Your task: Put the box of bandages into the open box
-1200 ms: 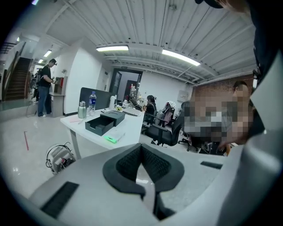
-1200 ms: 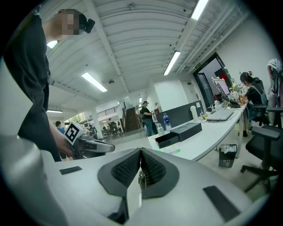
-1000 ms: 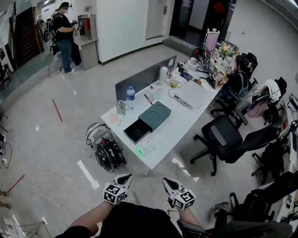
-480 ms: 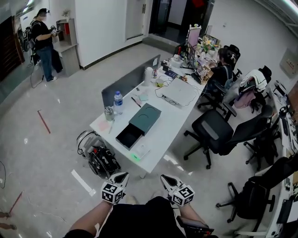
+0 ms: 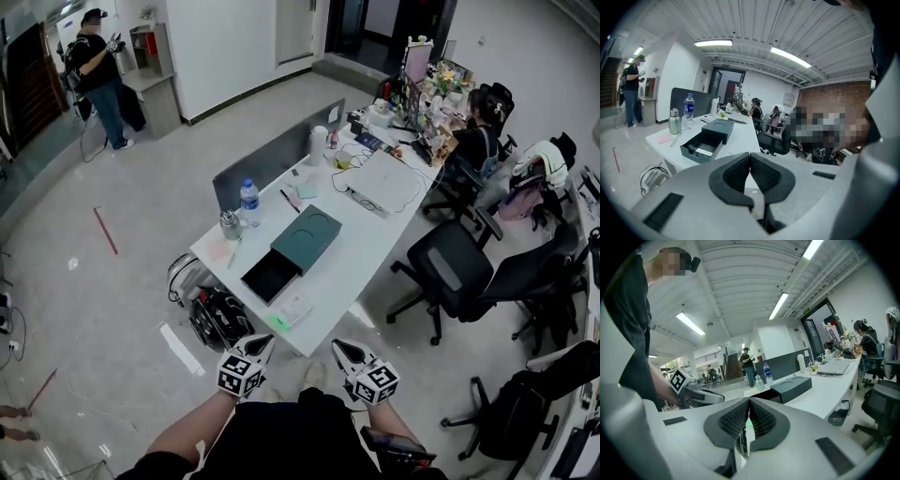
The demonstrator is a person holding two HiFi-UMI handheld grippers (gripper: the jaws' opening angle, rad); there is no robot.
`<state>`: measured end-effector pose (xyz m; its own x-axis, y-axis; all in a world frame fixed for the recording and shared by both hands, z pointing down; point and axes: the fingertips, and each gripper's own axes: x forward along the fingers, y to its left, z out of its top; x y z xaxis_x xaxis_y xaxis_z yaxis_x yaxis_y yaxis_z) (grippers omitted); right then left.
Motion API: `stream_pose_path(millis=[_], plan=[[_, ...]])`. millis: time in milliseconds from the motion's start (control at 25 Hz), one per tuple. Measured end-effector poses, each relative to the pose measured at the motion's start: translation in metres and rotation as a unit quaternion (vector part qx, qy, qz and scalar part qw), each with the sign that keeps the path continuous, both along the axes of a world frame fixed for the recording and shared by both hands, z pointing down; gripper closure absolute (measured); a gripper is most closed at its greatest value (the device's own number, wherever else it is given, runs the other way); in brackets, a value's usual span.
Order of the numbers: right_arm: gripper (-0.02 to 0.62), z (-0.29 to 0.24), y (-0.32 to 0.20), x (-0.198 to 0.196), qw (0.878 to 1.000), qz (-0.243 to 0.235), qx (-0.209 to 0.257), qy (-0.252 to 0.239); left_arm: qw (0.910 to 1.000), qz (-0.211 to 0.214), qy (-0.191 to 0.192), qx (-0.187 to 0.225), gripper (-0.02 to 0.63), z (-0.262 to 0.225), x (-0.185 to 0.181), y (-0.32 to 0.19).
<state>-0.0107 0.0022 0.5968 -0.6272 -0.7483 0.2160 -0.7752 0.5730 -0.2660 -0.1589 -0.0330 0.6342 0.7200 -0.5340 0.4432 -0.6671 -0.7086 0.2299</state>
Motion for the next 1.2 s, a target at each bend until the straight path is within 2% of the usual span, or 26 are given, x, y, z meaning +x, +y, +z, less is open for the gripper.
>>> stream_pose_path(millis=[440,880,1040,1200], plan=[[0.569,0.019,-0.076,0.033,0.999,-0.047,-0.014,-0.009,0.997,-0.007,-0.071,-0.03,0.597,0.031,0.038,-0.053],[0.569,0.03,-0.124,0.05,0.995,-0.087,-0.024,-0.036,0.9838,0.008,-0.163,-0.073,0.583,0.069,0.06,-0.091],[0.569,0.033,-0.135,0.056,0.994,-0.104,-0.023,-0.037,0.9769,0.013,-0.197,-0.08,0.518,0.076,0.064,-0.104],[0.568,0.04,-0.139,0.062,0.993,-0.104,-0.034,-0.044,0.9666,0.02,-0.236,-0.098,0.407,0.087,0.066,-0.107]])
